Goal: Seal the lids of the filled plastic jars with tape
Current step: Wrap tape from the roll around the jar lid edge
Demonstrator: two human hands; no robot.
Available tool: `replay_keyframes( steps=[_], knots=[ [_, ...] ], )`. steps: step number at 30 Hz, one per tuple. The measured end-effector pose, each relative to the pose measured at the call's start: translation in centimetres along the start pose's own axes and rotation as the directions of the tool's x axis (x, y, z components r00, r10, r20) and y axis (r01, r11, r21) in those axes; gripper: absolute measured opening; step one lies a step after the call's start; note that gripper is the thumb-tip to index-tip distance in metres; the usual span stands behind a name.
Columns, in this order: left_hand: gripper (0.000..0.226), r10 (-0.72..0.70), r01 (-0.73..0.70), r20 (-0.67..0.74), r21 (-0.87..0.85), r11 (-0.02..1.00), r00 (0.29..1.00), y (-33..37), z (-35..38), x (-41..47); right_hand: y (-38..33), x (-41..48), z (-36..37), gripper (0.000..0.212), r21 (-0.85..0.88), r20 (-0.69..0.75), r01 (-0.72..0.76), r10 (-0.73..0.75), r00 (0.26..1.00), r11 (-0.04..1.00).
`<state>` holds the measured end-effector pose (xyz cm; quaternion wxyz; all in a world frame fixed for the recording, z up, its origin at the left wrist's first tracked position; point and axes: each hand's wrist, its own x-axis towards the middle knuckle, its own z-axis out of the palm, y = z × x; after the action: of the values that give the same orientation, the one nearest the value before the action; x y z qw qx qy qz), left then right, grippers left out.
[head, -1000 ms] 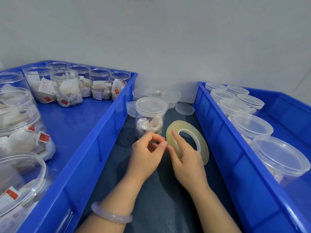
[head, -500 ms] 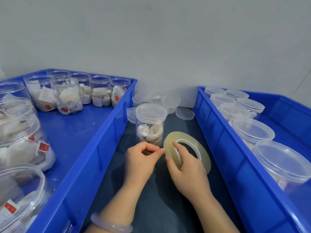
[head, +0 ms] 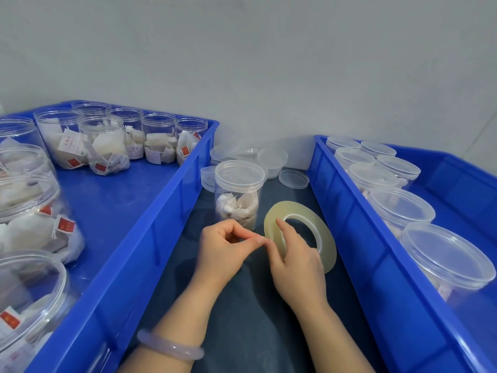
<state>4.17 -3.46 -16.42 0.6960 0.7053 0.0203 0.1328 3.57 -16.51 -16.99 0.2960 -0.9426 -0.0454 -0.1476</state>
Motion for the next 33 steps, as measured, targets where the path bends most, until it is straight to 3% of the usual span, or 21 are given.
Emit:
replay_keyframes(
  steps=[6, 11, 15, 25, 33],
  knots=[
    [0.017, -0.010, 0.014, -0.117, 0.037, 0.999, 0.993, -0.18, -0.05, 0.16, -0.34, -0.34, -0.29, 0.034, 0.077, -0.010, 0.075, -0.075, 0.997, 0.994],
    [0.014, 0.062, -0.055, -0.064, 0.096, 0.994, 0.996, 0.08, 0.12, -0.20, -0.42, -0.26, -0.20, 0.017, 0.074, -0.047, 0.056, -0.052, 0.998, 0.996],
    [0.014, 0.080, -0.079, -0.011, 0.077, 0.994, 0.997, 0.22, 0.19, -0.53, -0.77, 0.11, -0.34, 0.025, -0.004, -0.019, 0.021, -0.021, 1.000, 1.000],
    [0.012, 0.077, -0.073, -0.065, 0.057, 0.996, 0.995, 0.36, 0.18, -0.41, -0.62, 0.23, -0.56, 0.035, -0.142, 0.062, 0.025, -0.016, 0.998, 0.990],
    [0.014, 0.048, -0.028, -0.136, 0.143, 0.989, 0.990, -0.29, 0.12, 0.07, -0.17, -0.19, -0.63, 0.035, -0.050, 0.112, 0.059, -0.053, 0.992, 0.997]
  ],
)
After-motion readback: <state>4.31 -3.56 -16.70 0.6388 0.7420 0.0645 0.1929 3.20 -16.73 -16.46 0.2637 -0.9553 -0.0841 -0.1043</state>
